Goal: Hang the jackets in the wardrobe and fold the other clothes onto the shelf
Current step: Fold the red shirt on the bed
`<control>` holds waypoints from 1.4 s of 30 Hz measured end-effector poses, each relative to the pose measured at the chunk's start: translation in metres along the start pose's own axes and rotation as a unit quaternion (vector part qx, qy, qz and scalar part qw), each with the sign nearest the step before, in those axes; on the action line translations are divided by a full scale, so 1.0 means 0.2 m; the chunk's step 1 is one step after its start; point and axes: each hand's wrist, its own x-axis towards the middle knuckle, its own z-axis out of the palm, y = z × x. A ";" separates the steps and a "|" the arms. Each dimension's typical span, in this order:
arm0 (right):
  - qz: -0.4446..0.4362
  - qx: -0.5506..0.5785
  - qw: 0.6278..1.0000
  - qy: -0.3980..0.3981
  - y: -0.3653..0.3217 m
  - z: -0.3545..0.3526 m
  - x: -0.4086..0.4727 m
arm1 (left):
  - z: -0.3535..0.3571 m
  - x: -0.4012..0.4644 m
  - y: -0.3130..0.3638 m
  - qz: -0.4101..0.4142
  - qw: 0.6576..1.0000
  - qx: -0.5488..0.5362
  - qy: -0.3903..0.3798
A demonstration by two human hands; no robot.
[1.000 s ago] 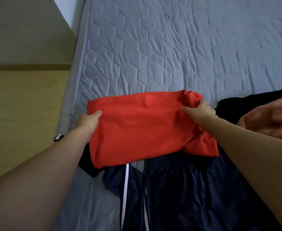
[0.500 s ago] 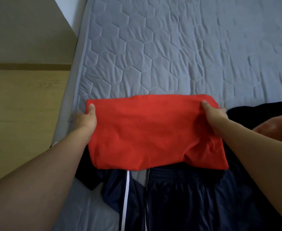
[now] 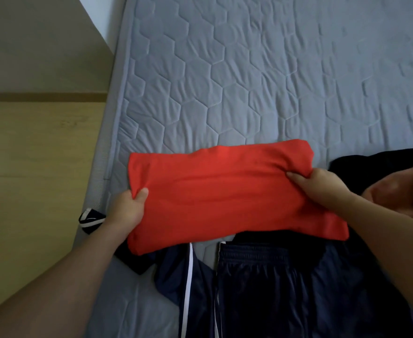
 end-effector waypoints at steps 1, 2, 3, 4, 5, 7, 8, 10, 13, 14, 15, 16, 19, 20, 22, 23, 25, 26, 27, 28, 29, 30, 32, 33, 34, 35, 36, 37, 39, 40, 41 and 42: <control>0.021 0.054 0.998 -0.020 0.00 0.01 -0.01 | 0.00 -0.03 0.00 -0.030 0.998 -0.045 -0.014; 0.054 0.144 0.987 -0.051 0.01 0.05 -0.01 | 0.01 -0.07 -0.01 -0.070 0.991 -0.110 -0.036; 0.091 0.238 0.963 -0.085 0.03 0.09 -0.04 | 0.03 -0.11 -0.03 -0.112 0.977 -0.167 -0.066; 0.122 0.294 0.941 -0.113 0.04 0.13 -0.07 | 0.05 -0.17 -0.06 -0.142 0.965 -0.199 -0.093; 0.140 0.308 0.931 -0.137 0.06 0.17 -0.09 | 0.08 -0.23 -0.10 -0.155 0.959 -0.212 -0.110; 0.146 0.269 0.941 -0.147 0.10 0.21 -0.12 | 0.13 -0.34 -0.17 -0.135 0.966 -0.191 -0.108; 0.141 0.233 0.955 -0.121 0.11 0.22 -0.12 | 0.14 -0.37 -0.20 -0.100 0.979 -0.152 -0.089; 0.128 0.147 0.979 -0.058 0.13 0.20 -0.10 | 0.12 -0.36 -0.24 -0.042 0.995 -0.070 -0.054; 0.106 0.029 0.993 -0.031 0.12 0.16 -0.07 | 0.02 -0.27 -0.29 0.011 0.998 0.065 0.003; 0.098 0.014 0.995 -0.027 0.10 0.16 -0.07 | -0.01 -0.25 -0.30 0.028 0.995 0.095 0.022; 0.095 0.016 0.995 -0.028 0.09 0.17 -0.07 | -0.03 -0.23 -0.29 0.037 0.993 0.101 0.039; 0.096 0.034 0.994 -0.031 0.09 0.19 -0.09 | -0.03 -0.24 -0.27 0.042 0.995 0.076 0.047; 0.138 0.125 0.982 -0.016 0.11 0.25 -0.18 | 0.01 -0.32 -0.16 0.061 0.994 -0.078 0.039; 0.160 0.150 0.976 -0.001 0.12 0.27 -0.21 | 0.03 -0.37 -0.12 0.080 0.991 -0.103 0.042; 0.187 0.146 0.972 0.006 0.13 0.31 -0.25 | 0.07 -0.43 -0.11 0.127 0.988 -0.064 0.064; 0.189 0.127 0.974 0.003 0.13 0.33 -0.28 | 0.09 -0.46 -0.12 0.135 0.988 -0.020 0.078; 0.171 0.103 0.980 0.018 0.13 0.34 -0.31 | 0.10 -0.48 -0.12 0.122 0.988 0.044 0.089; 0.161 0.099 0.982 0.026 0.12 0.33 -0.31 | 0.08 -0.47 -0.13 0.094 0.988 0.086 0.086; 0.153 0.094 0.983 0.033 0.13 0.31 -0.30 | 0.07 -0.46 -0.15 0.073 0.983 0.146 0.082; 0.150 0.086 0.984 0.038 0.14 0.29 -0.30 | 0.03 -0.44 -0.19 0.069 0.971 0.215 0.075; 0.150 0.075 0.985 0.039 0.16 0.27 -0.29 | -0.01 -0.42 -0.22 0.073 0.954 0.282 0.066; 0.149 0.066 0.986 0.038 0.18 0.25 -0.28 | -0.05 -0.40 -0.24 0.075 0.936 0.339 0.055; 0.142 0.045 0.988 0.025 0.20 0.22 -0.26 | -0.13 -0.33 -0.25 0.063 0.915 0.396 0.033; 0.140 0.031 0.990 0.016 0.21 0.21 -0.25 | -0.15 -0.30 -0.25 0.051 0.914 0.402 0.015; 0.143 0.021 0.990 0.007 0.22 0.21 -0.24 | -0.15 -0.26 -0.23 0.037 0.914 0.404 -0.007; 0.154 0.019 0.988 0.001 0.21 0.21 -0.23 | -0.15 -0.22 -0.20 0.024 0.916 0.400 -0.026; 0.171 0.025 0.985 0.001 0.19 0.21 -0.22 | -0.14 -0.19 -0.17 0.015 0.921 0.389 -0.033; 0.189 0.033 0.981 0.014 0.15 0.21 -0.22 | -0.14 -0.15 -0.13 0.008 0.934 0.357 -0.023; 0.183 0.036 0.977 0.100 0.06 0.19 -0.20 | -0.12 -0.08 -0.07 0.012 0.971 0.236 0.027; 0.142 0.025 0.977 0.159 0.01 0.18 -0.18 | -0.10 -0.03 -0.04 0.027 0.981 0.182 0.053; 0.078 0.003 0.975 0.207 -0.03 0.17 -0.16 | -0.08 0.00 -0.01 0.033 0.988 0.140 0.063; 0.002 -0.027 0.974 0.227 -0.07 0.17 -0.14 | -0.04 0.04 0.02 0.026 0.993 0.098 0.053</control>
